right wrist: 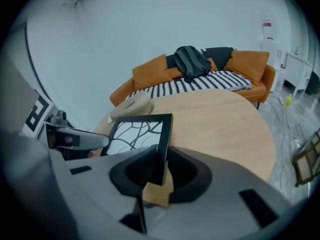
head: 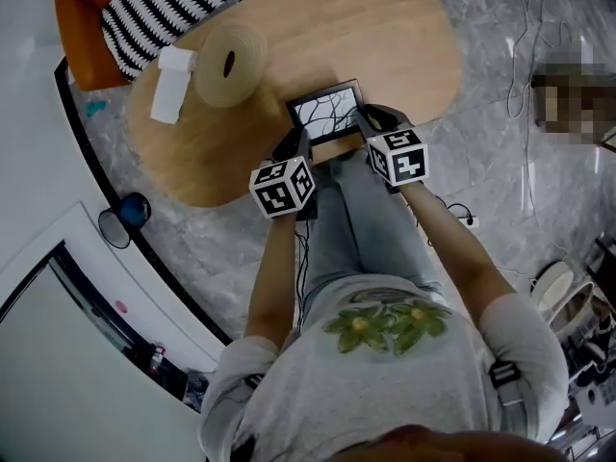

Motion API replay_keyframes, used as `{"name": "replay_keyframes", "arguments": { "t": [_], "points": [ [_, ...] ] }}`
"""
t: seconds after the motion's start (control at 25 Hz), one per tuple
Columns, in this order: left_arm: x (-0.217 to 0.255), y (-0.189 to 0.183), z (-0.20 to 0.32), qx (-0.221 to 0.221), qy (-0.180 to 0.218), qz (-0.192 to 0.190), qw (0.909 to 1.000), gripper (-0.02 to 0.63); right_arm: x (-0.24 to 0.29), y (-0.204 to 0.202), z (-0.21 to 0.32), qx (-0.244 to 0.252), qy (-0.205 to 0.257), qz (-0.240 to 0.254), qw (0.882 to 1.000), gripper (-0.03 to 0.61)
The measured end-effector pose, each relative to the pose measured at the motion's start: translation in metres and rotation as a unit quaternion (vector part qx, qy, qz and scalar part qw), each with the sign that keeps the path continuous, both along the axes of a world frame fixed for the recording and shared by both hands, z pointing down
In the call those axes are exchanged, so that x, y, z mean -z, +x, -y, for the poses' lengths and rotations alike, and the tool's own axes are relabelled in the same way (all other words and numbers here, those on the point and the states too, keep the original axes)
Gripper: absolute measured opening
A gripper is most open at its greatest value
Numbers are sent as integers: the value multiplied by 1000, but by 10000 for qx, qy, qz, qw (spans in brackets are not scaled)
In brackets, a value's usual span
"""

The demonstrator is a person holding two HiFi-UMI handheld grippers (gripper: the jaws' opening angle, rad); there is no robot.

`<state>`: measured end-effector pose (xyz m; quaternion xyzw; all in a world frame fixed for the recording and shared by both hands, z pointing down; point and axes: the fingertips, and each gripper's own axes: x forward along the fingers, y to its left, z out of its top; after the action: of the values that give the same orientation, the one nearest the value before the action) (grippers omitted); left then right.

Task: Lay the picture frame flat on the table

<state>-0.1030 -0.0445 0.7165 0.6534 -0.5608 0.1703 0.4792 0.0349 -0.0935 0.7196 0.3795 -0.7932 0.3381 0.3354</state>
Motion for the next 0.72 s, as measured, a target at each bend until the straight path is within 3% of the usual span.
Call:
{"name": "replay_keyframes", "arguments": {
  "t": [0.72],
  "points": [
    [-56, 3, 0, -93, -312, 29, 9995, 80, -57, 2, 1, 106, -420, -268, 9987, 78]
  ]
}}
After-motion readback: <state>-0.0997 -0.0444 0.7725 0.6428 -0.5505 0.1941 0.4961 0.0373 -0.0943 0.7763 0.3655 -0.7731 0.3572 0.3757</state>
